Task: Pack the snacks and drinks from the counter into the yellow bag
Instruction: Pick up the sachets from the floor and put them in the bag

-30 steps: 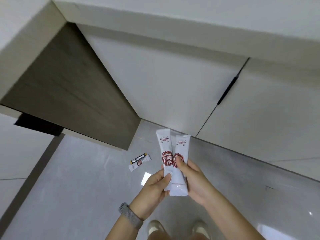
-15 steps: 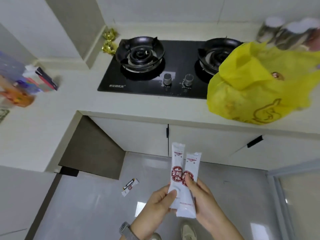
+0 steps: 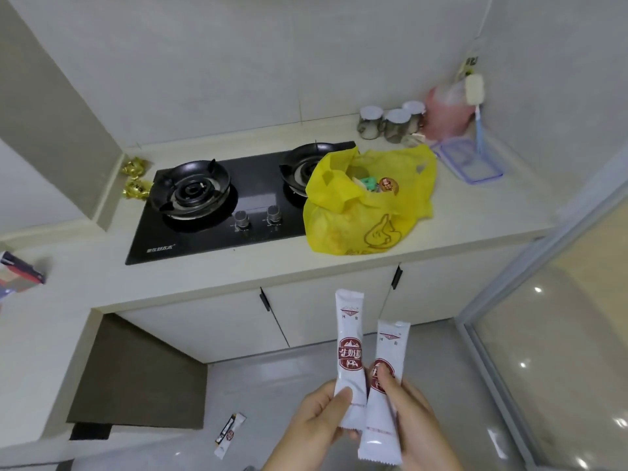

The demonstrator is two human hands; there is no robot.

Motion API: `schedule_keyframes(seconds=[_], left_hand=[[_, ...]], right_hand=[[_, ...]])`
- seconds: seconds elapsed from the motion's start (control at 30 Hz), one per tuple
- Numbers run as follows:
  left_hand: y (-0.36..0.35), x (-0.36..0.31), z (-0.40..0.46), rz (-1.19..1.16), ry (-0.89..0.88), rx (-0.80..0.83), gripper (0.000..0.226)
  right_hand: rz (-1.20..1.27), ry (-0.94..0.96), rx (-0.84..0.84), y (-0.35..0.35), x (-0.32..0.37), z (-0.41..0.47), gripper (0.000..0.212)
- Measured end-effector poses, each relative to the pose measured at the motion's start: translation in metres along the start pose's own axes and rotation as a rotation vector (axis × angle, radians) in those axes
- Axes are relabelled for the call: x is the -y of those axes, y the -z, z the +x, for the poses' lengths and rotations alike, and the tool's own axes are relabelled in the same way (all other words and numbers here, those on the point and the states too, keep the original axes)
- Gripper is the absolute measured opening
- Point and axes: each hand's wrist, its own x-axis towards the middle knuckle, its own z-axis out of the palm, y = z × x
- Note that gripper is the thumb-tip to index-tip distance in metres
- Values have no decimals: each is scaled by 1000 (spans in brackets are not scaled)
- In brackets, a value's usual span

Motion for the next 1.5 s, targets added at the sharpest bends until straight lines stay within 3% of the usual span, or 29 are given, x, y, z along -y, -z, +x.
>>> schedule_keyframes(seconds=[0.17,0.43,0.73,0.83,1.2,1.5], left_hand=[[-37,-7,26,-9,3,20,40],[-94,-40,72,37,-78,35,38],[-81,-87,154,-43,-81,-170,26],[-75,-112,189,-43,-107,-190,25],[-64,-167,286,-41,-90,-223,24],[-74,-187,339,-74,-4,-361,20]], right_hand=[[-78,2,2,23,44,-1,32],[-211,16,81,64,124,22,37],[-211,-41,-11,51,189,94,4],[-234,-10,-25,46,212,128,14],[-110,30,-86,63,277,200,6],[-402,70,-147,72,326,267,17]])
